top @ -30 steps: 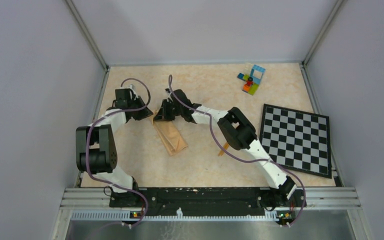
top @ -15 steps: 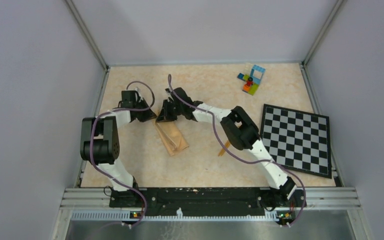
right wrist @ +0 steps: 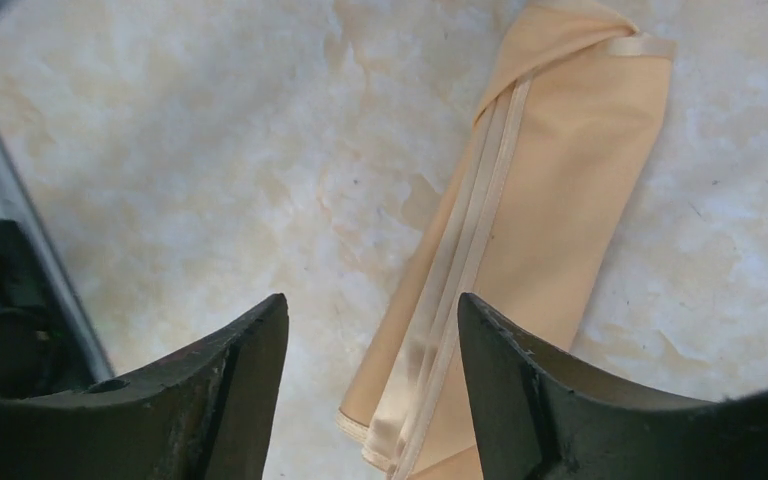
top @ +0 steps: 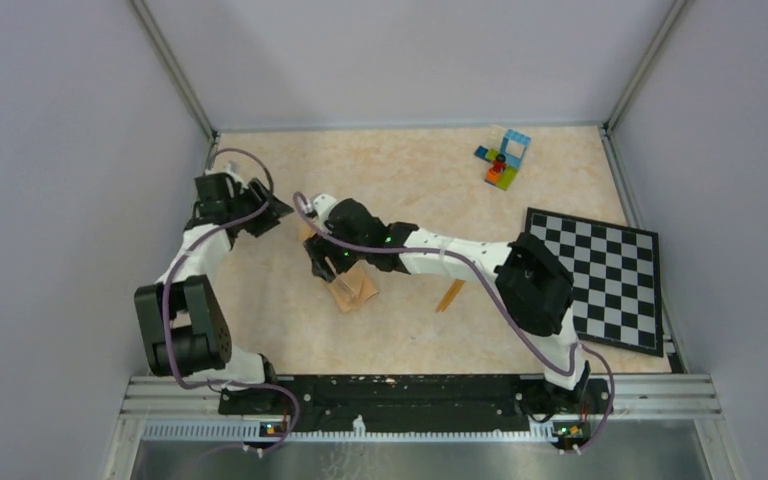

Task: Fold the napkin into a case and place the utensils inside
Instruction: Pick up the smaller rectangle-folded napkin from the center of the board.

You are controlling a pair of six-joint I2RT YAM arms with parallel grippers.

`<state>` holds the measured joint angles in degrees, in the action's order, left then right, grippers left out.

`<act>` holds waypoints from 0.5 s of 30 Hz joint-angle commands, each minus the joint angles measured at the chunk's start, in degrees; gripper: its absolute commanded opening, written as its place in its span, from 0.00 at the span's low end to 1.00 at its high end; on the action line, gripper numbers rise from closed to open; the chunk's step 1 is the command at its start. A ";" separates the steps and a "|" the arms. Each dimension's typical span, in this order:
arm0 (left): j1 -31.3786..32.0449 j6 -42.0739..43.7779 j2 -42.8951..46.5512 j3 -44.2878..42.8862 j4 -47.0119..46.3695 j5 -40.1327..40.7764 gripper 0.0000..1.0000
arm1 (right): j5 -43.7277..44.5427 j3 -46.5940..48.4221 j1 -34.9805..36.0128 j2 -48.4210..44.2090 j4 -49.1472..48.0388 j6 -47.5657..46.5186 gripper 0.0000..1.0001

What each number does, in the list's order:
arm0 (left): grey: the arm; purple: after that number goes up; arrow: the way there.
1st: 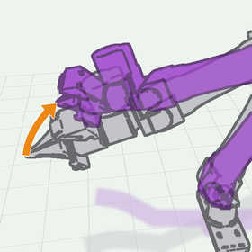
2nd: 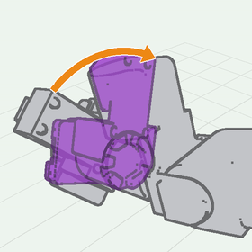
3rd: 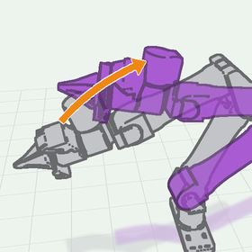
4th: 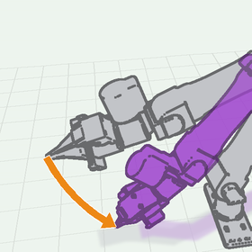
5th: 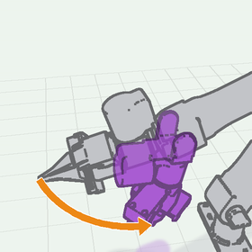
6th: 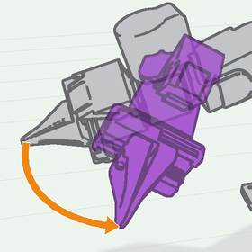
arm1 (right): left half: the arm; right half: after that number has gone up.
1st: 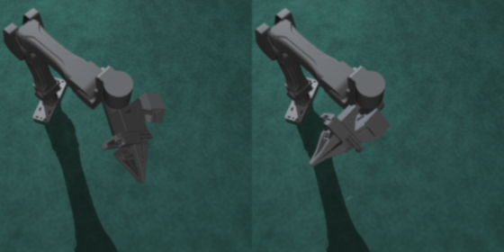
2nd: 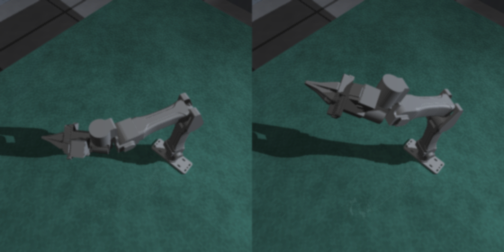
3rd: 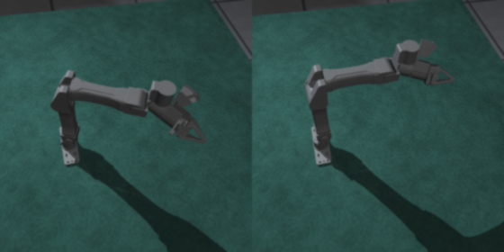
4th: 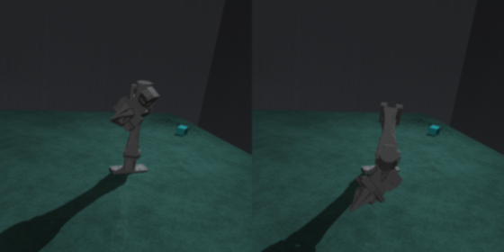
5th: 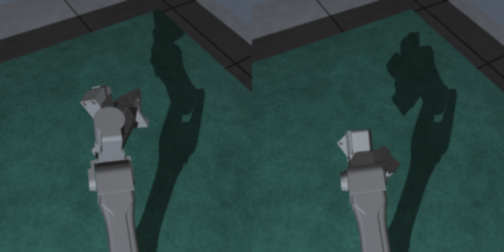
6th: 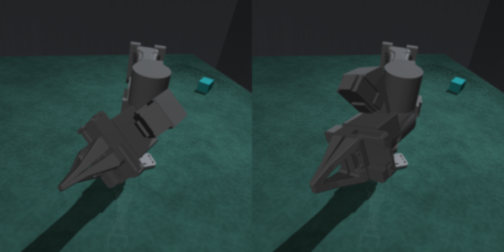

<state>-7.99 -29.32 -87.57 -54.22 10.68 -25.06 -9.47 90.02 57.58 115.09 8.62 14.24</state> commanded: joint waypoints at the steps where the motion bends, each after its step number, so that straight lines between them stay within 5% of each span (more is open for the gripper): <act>1: -8.52 -3.37 8.31 0.55 2.70 -8.15 0.64 | 16.25 3.61 4.57 3.99 6.50 -10.42 0.76; 5: -12.63 -4.39 14.11 2.05 4.76 -7.70 0.77 | 23.86 9.83 7.05 10.33 11.43 -11.60 0.78; 10: -16.58 -5.89 17.58 3.93 3.12 -13.56 0.76 | 26.35 14.31 7.96 14.90 13.31 -10.67 0.73; 15: -16.70 -3.36 19.70 4.38 5.33 -10.64 0.75 | 26.72 16.15 7.99 18.17 15.32 -8.88 0.63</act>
<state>-24.40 -34.39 -70.63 -50.63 14.87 -35.55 13.93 102.54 65.23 131.07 21.08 4.60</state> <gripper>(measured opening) 0.755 0.676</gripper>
